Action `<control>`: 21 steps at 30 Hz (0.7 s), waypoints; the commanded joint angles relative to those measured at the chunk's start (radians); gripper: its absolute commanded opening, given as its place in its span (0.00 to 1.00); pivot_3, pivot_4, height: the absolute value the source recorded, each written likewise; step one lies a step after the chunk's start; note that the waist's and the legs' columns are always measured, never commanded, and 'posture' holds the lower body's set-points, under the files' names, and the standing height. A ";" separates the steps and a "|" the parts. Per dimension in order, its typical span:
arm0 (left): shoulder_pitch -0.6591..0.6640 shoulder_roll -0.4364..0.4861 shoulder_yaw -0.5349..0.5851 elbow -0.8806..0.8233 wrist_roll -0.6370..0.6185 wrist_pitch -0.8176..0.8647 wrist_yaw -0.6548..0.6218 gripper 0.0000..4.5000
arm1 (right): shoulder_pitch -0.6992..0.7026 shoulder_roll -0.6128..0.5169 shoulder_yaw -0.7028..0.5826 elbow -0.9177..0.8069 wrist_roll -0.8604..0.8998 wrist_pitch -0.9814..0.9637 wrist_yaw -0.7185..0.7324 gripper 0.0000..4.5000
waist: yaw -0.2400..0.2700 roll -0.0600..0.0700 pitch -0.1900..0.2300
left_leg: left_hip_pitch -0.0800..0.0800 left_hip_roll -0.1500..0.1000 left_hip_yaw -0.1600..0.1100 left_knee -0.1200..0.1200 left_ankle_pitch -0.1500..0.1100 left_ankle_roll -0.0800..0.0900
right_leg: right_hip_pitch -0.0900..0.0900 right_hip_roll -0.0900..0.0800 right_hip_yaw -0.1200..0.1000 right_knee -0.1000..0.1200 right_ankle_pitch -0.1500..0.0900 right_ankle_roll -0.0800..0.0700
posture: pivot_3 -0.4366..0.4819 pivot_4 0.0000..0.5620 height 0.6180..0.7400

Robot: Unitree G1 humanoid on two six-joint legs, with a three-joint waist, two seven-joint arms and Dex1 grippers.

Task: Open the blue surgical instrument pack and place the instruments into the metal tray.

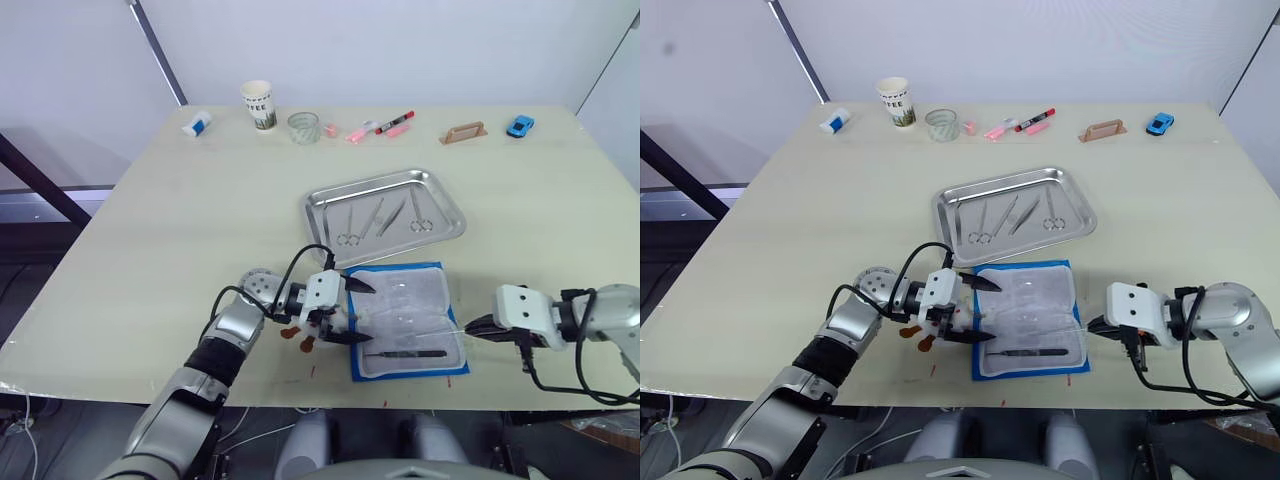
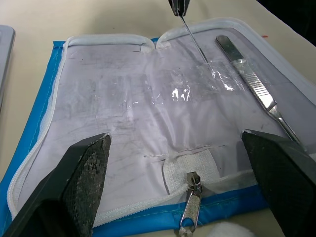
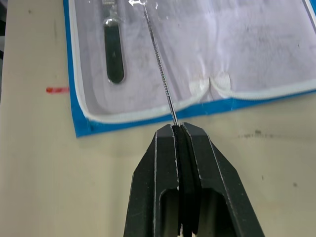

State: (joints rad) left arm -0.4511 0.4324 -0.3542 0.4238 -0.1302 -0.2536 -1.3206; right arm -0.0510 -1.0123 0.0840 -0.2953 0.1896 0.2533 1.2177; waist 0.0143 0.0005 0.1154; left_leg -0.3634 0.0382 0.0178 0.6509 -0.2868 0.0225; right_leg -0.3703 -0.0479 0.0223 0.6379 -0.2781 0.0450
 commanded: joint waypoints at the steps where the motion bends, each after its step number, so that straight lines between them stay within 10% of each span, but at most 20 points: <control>1: 0.056 0.014 -0.041 0.097 0.084 0.050 0.033 1.00 | 0.009 -0.044 -0.090 0.016 0.053 -0.029 0.049 0.00 | 0.000 0.001 0.000 | 0.000 0.000 0.000 0.000 0.000 0.000 | 0.000 0.000 0.000 0.000 0.000 0.000 | 0.48 0.27 1.00; 9: 0.059 0.014 -0.041 0.097 0.084 0.049 0.038 1.00 | -0.015 -0.073 -0.169 0.103 0.136 -0.021 0.114 0.00 | 0.000 0.001 0.001 | 0.000 0.000 0.000 0.000 0.000 0.000 | 0.000 -0.004 0.000 0.000 0.000 0.000 | 0.48 0.27 1.00; 21: 0.064 0.020 -0.031 0.093 0.080 0.045 0.048 1.00 | -0.416 0.330 -0.152 0.173 0.194 0.452 -0.447 0.00 | 0.001 0.003 0.001 | -0.003 0.000 0.001 -0.001 0.000 0.000 | -0.002 -0.006 0.001 -0.001 0.003 -0.004 | 0.48 0.27 1.00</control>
State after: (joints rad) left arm -0.4449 0.4316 -0.3509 0.4122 -0.1308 -0.2507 -1.3024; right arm -0.4317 -0.7000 -0.0600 -0.1262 0.3907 0.6485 0.8452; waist 0.0149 0.0038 0.1169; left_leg -0.3671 0.0384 0.0182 0.6500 -0.2868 0.0226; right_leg -0.3732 -0.0542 0.0223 0.6371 -0.2752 0.0404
